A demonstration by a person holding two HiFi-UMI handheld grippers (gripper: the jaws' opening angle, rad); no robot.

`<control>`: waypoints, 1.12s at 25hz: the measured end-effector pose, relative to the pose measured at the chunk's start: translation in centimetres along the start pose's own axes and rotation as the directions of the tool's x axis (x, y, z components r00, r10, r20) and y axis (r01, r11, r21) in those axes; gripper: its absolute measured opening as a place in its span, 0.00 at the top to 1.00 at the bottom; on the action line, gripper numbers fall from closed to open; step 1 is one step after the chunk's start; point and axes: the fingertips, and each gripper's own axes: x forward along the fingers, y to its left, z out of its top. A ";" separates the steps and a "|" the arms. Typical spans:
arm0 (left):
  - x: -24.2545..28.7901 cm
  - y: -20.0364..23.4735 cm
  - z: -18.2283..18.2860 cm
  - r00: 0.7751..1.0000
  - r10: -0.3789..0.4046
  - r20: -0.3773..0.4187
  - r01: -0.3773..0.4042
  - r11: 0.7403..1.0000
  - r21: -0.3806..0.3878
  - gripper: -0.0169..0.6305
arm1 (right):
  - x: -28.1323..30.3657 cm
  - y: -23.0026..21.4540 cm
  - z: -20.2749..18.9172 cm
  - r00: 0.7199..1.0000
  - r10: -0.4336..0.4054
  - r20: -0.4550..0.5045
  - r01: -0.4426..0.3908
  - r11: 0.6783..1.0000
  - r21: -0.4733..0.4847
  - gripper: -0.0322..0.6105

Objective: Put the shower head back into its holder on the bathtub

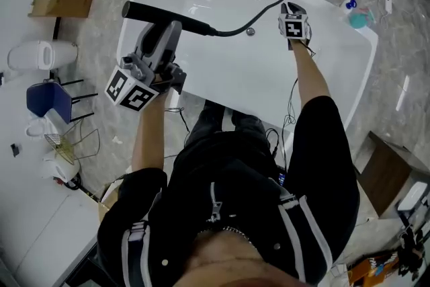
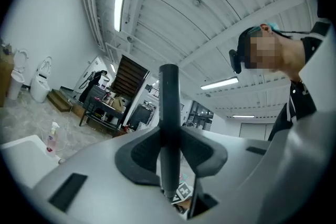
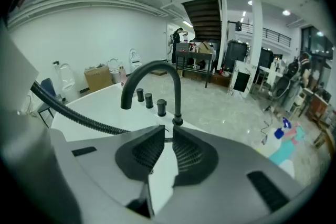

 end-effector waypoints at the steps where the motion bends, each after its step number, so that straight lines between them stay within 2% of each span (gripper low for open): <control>1: 0.1 -0.1 0.0 1.000 0.004 -0.008 -0.004 1.000 0.018 0.77 | -0.7 0.4 0.0 1.000 0.000 0.008 0.000 1.000 0.006 0.89; 3: 0.6 -0.3 -0.1 1.000 0.011 -0.026 -0.010 0.999 0.052 0.77 | -2.0 0.9 0.3 1.000 -0.002 0.026 0.002 1.000 0.013 0.94; 6: 1.9 -0.4 -0.6 0.999 0.006 -0.044 -0.002 0.996 0.087 0.77 | -3.8 1.4 0.6 0.998 0.003 0.055 -0.005 1.000 0.028 0.94; 13: 5.4 -3.4 -0.1 0.993 -0.102 -0.056 0.109 0.984 0.137 0.77 | -10.9 2.1 -0.3 0.990 -0.008 0.141 -0.004 0.996 0.084 0.94; 16: 6.7 -4.7 0.9 0.990 -0.137 -0.047 0.142 0.978 0.153 0.77 | -14.3 1.9 -1.9 0.987 -0.026 0.160 -0.002 0.985 0.173 0.94; 24: 11.2 -9.6 2.4 0.969 -0.242 -0.051 0.247 0.937 0.247 0.77 | -22.7 0.3 -6.1 0.975 -0.132 0.177 0.083 0.961 0.264 0.94; 28: 14.3 -11.2 2.8 0.968 -0.249 -0.035 0.248 0.917 0.312 0.77 | -26.1 -0.2 -7.7 0.968 -0.152 0.199 0.088 0.950 0.299 0.94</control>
